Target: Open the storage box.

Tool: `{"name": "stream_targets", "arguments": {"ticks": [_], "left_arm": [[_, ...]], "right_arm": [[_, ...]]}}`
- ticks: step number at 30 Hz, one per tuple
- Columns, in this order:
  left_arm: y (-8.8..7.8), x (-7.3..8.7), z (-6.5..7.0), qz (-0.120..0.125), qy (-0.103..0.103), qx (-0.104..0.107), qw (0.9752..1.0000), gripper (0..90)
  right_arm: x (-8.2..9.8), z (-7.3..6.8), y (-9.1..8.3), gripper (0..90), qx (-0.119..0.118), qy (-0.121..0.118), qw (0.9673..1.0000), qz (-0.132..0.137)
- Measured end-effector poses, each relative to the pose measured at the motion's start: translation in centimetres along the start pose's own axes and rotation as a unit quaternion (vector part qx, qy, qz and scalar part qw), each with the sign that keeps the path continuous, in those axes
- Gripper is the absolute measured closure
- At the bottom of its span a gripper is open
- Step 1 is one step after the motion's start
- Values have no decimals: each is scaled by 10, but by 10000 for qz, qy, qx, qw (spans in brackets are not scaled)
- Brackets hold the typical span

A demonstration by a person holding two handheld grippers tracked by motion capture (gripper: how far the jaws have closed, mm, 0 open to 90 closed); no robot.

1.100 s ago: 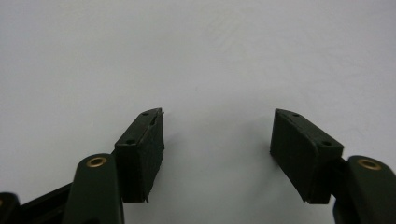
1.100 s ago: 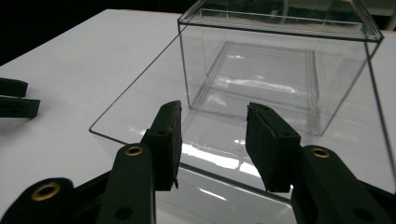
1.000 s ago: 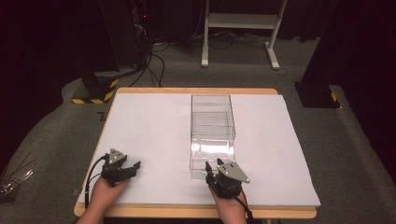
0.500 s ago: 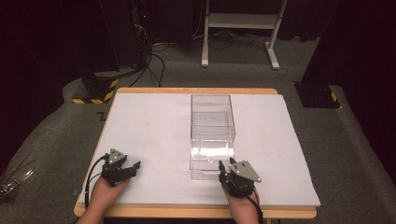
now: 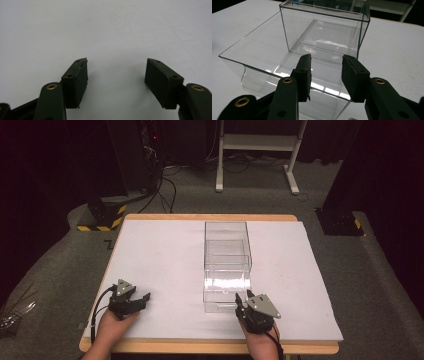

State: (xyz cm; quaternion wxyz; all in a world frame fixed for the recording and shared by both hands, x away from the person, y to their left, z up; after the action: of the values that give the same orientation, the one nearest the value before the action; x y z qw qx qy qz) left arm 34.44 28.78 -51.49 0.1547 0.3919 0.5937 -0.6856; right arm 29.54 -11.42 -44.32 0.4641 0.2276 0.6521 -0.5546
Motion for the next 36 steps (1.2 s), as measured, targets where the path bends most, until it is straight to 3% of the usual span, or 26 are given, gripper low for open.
{"name": "stream_targets", "arguments": {"ticks": [2, 8, 10, 23, 31, 36], "left_arm": [[0, 0, 0, -1, 1, 0, 10000, 352], [0, 0, 0, -1, 2, 0, 10000, 352], [0, 0, 0, -2, 2, 0, 10000, 352], [0, 0, 0, -4, -4, 4, 10000, 352], [0, 0, 0, -1, 1, 0, 10000, 352], [0, 0, 0, -2, 1, 1, 10000, 352]], "right_arm": [[-1, 0, 4, 598, 53, -126, 9999, -21], [-3, 6, 9, 567, 60, -79, 9998, -161], [-3, 5, 7, 530, -43, -95, 9999, -106], [-15, -5, -1, 504, -436, -152, 9984, 322], [-30, 5, -1, 489, -479, -146, 9973, 540], [-38, 27, 0, 485, -327, -148, 9974, 628]]}}
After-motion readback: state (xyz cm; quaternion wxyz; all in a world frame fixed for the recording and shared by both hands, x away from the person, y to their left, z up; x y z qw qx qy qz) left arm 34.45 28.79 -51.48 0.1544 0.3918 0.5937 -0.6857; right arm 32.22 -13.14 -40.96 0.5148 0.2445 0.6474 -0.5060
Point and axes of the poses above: each handheld gripper's, and its own axes: y roughly forward along the jaws, x roughly out of its underside, z roughly to its right, the point moved 1 cm from there along y, roughly forward along the jaws, and after that the axes turned 3 degrees about -z, right-handed, at the moved point
